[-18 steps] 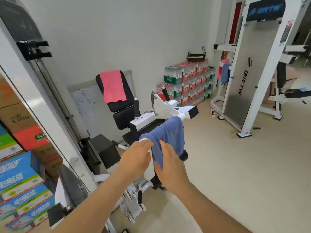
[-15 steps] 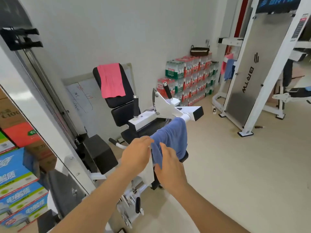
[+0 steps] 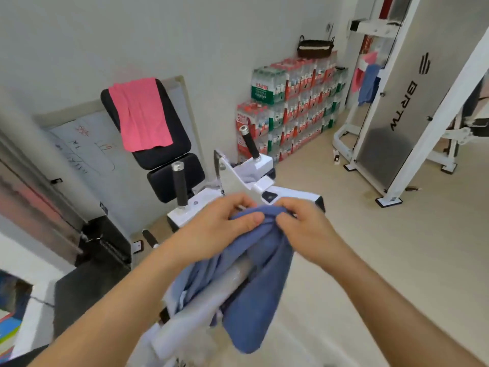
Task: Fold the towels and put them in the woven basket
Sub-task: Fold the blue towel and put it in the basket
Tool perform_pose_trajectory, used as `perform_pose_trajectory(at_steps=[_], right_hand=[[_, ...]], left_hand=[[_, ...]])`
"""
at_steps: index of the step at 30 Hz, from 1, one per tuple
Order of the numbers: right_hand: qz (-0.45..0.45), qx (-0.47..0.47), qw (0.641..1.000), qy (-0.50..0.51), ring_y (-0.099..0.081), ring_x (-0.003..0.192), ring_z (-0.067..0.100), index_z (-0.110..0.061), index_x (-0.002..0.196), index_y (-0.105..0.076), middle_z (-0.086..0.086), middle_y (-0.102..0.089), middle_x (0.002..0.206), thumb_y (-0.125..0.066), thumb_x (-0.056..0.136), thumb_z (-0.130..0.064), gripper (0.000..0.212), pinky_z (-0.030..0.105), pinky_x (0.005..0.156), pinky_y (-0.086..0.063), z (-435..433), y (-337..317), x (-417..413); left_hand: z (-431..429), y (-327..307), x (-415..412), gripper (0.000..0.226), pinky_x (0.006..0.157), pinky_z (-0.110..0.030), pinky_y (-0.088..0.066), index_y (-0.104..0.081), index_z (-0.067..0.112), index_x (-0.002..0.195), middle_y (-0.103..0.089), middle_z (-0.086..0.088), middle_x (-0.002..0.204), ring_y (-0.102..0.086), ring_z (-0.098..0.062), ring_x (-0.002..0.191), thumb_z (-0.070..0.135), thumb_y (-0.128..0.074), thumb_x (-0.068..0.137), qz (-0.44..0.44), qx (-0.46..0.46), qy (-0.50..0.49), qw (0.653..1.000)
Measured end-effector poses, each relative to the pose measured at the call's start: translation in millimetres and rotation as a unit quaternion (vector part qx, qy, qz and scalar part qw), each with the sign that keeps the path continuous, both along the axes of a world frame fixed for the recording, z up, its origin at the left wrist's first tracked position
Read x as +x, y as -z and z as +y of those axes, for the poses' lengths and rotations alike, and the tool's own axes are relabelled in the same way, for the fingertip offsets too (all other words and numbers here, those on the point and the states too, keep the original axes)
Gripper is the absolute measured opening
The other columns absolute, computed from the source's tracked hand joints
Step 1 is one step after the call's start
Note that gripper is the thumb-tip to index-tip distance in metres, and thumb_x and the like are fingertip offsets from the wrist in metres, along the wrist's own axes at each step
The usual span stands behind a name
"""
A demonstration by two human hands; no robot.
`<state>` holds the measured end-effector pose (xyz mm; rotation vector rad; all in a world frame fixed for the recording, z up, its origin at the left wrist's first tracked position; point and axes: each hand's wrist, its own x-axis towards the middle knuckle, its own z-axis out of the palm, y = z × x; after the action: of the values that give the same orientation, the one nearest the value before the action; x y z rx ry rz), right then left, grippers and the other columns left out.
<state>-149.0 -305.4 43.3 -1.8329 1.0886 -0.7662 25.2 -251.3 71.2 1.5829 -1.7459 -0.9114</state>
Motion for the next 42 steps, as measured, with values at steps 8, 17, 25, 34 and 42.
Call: perform_pose_trajectory(at_steps=[8, 17, 25, 34, 42], right_hand=[[-0.081, 0.106, 0.987, -0.085, -0.068, 0.086, 0.015, -0.016, 0.099, -0.073, 0.003, -0.074, 0.096, -0.06, 0.091, -0.018, 0.015, 0.024, 0.07, -0.053, -215.6, -56.6, -141.0], [0.118, 0.069, 0.989, 0.062, -0.037, 0.056, 0.015, -0.003, 0.077, -0.066, 0.003, -0.048, 0.058, -0.06, 0.088, -0.024, 0.024, 0.026, 0.053, -0.028, -434.4, -20.0, -247.1], [-0.091, 0.204, 0.974, 0.02, -0.059, 0.069, 0.023, -0.011, 0.074, -0.066, 0.011, -0.065, 0.073, -0.052, 0.086, -0.017, 0.019, 0.036, 0.069, -0.045, -588.6, -48.1, -219.1], [0.036, 0.208, 0.941, -0.264, -0.068, 0.089, 0.026, -0.004, 0.106, -0.068, 0.016, -0.071, 0.102, -0.068, 0.085, -0.014, 0.023, 0.035, 0.081, -0.054, -797.9, -71.5, -162.7], [-0.02, 0.212, 0.961, -0.179, -0.055, 0.073, 0.007, -0.011, 0.106, -0.068, -0.003, -0.065, 0.086, -0.058, 0.091, -0.005, 0.019, 0.021, 0.065, -0.044, -983.0, -52.8, -212.4]], left_hand=[[-164.9, -52.0, -61.9, 0.019, 0.078, -0.033, -0.057, -0.069, 0.009, 0.107, -0.072, -0.009, 0.104, -0.069, -0.02, 0.092, 0.007, -0.064, 0.088, 0.126, 0.14, 0.13, 0.973], [-396.9, -50.9, -127.8, 0.023, 0.084, -0.034, -0.052, -0.067, 0.003, 0.106, -0.071, -0.014, 0.101, -0.064, -0.024, 0.09, 0.015, -0.05, 0.095, 0.322, 0.008, -0.171, 0.931], [-562.5, 3.8, -113.5, 0.015, 0.078, -0.033, -0.052, -0.06, 0.024, 0.093, -0.067, 0.002, 0.096, -0.063, -0.022, 0.093, 0.024, -0.051, 0.081, -0.445, 0.092, -0.058, 0.889], [-764.2, -0.2, -178.9, 0.022, 0.07, -0.021, -0.053, -0.067, 0.012, 0.105, -0.074, 0.001, 0.092, -0.069, -0.011, 0.084, 0.027, -0.058, 0.093, 0.224, 0.014, -0.051, 0.973], [-929.3, -2.5, -143.0, 0.023, 0.081, -0.039, -0.049, -0.069, 0.016, 0.1, -0.073, -0.011, 0.099, -0.068, -0.022, 0.087, 0.02, -0.046, 0.098, 0.403, -0.016, -0.167, 0.9]])
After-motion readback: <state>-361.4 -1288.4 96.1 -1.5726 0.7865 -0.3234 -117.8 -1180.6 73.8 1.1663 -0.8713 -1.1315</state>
